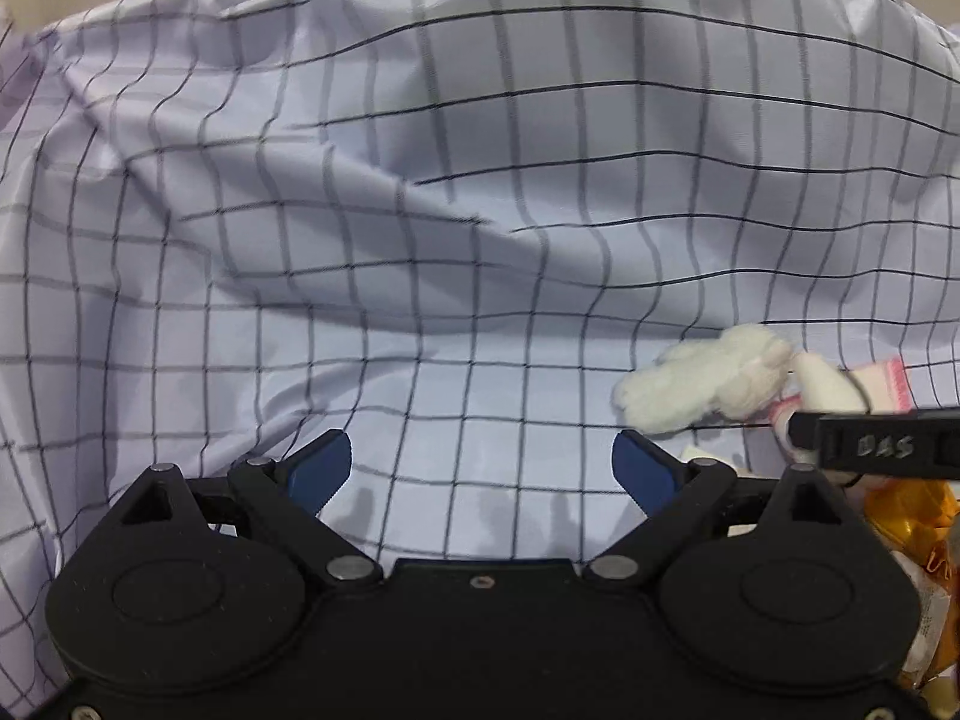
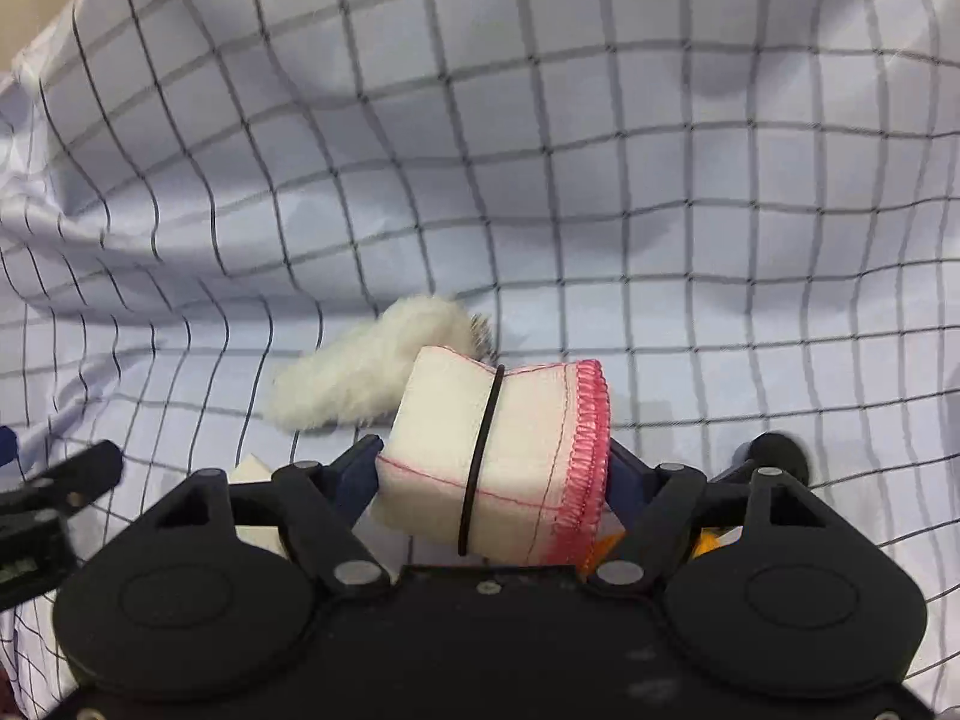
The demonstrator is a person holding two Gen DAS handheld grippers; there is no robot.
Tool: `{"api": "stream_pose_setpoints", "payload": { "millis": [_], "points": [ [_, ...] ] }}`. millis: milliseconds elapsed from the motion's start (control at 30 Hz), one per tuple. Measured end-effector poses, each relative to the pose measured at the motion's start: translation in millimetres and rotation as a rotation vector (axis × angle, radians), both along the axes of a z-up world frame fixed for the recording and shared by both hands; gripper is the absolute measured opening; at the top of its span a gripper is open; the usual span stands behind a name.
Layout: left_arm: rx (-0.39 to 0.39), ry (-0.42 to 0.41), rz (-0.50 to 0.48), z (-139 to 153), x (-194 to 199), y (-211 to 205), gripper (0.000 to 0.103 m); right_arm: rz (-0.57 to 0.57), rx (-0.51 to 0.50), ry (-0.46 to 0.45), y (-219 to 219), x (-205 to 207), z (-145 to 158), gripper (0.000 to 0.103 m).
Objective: Organize soft objects
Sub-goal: 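Close the left tool on the white plush while the right tool grips the towel roll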
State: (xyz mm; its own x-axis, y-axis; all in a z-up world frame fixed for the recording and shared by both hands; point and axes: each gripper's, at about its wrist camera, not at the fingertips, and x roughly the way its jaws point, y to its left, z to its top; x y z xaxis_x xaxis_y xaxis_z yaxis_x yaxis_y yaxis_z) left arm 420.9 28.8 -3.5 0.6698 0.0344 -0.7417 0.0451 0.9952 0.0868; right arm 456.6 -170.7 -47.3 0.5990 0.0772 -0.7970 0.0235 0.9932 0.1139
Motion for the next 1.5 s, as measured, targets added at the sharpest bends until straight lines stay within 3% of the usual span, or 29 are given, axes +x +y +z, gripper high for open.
{"api": "stream_pose_setpoints", "payload": {
  "millis": [433, 533, 667, 900, 1133, 1333, 1500],
  "points": [
    [0.151, -0.086, -0.287, -8, 25, -83, 0.091, -0.108, 0.022, -0.121, -69, -25, 35, 0.076],
    [0.161, -0.071, -0.352, -14, 33, -98, 0.091, -0.113, 0.021, -0.129, -77, -28, 35, 0.076],
    [0.116, -0.003, -0.408, -23, 46, -109, 0.091, -0.121, 0.034, -0.126, -83, -28, 31, 0.076],
    [0.127, 0.085, -0.416, -47, 67, -128, 0.09, -0.132, 0.034, -0.136, -87, -30, 27, 0.076],
    [0.102, 0.155, -0.391, -63, 92, -132, 0.081, -0.113, 0.022, -0.138, -84, -31, 25, 0.076],
    [0.095, 0.166, -0.387, -83, 100, -135, 0.062, -0.119, 0.024, -0.132, -85, -32, 23, 0.076],
    [0.075, 0.144, -0.385, -78, 96, -133, 0.052, -0.118, 0.025, -0.126, -83, -32, 20, 0.076]
  ]
}}
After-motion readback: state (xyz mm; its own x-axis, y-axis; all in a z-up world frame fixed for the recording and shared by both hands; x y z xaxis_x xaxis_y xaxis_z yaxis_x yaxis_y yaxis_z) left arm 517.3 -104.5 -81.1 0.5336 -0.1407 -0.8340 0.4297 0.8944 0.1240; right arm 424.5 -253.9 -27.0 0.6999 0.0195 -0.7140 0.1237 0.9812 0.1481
